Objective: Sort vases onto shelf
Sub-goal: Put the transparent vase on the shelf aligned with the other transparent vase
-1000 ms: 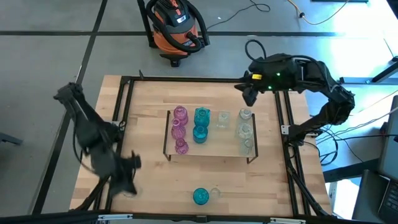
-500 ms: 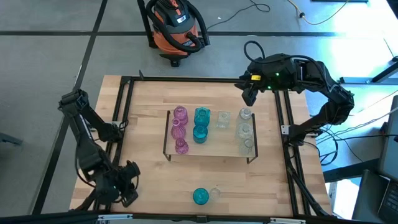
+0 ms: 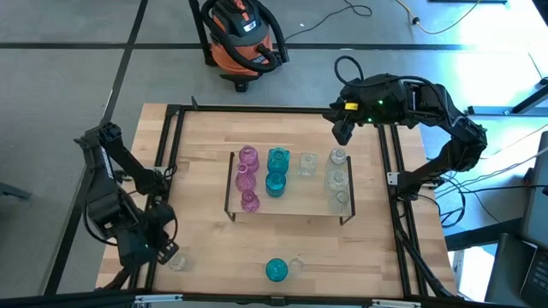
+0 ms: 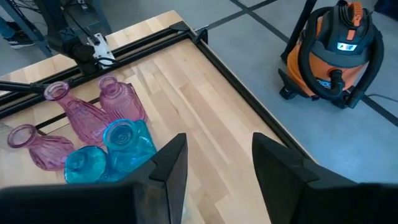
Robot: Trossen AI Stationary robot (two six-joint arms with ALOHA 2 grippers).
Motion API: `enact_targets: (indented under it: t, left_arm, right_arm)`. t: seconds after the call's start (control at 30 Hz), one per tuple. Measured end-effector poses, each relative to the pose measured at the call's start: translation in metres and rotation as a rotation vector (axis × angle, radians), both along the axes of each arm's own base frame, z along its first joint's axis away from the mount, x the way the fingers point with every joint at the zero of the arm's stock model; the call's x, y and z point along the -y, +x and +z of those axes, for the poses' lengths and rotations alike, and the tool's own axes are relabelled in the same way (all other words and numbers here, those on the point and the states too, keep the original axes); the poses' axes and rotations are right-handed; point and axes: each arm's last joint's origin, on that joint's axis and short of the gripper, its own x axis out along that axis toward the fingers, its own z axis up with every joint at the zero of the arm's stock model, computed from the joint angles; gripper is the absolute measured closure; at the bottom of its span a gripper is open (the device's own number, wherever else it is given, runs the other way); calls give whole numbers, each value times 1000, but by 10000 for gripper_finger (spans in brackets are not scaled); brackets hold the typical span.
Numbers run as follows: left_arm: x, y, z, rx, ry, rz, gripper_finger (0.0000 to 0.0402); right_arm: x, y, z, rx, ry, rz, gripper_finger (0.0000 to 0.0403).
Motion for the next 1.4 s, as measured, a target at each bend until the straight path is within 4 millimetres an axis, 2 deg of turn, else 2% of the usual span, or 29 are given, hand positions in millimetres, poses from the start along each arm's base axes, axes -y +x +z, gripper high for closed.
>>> enact_targets:
  t: [0.1, 0.23, 0.37, 0.7, 0.97, 1.23, 1.4]
  left_arm:
    - [0, -2, -7, -76, -3, -15, 311]
    - [2, -1, -17, -82, 5, -30, 246]
    - [4, 0, -26, -63, 5, -80, 215]
    - [15, 7, -55, -36, -81, -89, 215]
    - [14, 6, -78, -73, -61, -54, 216]
    - [18, 8, -97, -37, -113, -58, 216]
    - [17, 8, -104, -43, -108, -51, 236]
  right_arm:
    - [0, 0, 0, 0, -6, -14, 246]
    - [1, 0, 0, 0, -16, -28, 246]
    - [1, 0, 0, 1, -14, -29, 246]
    - [0, 0, 0, 12, 14, -33, 246]
    - [0, 0, 0, 14, 19, -36, 246]
    - [0, 0, 0, 19, 46, -33, 246]
    - [0, 0, -1, 16, 46, -33, 246]
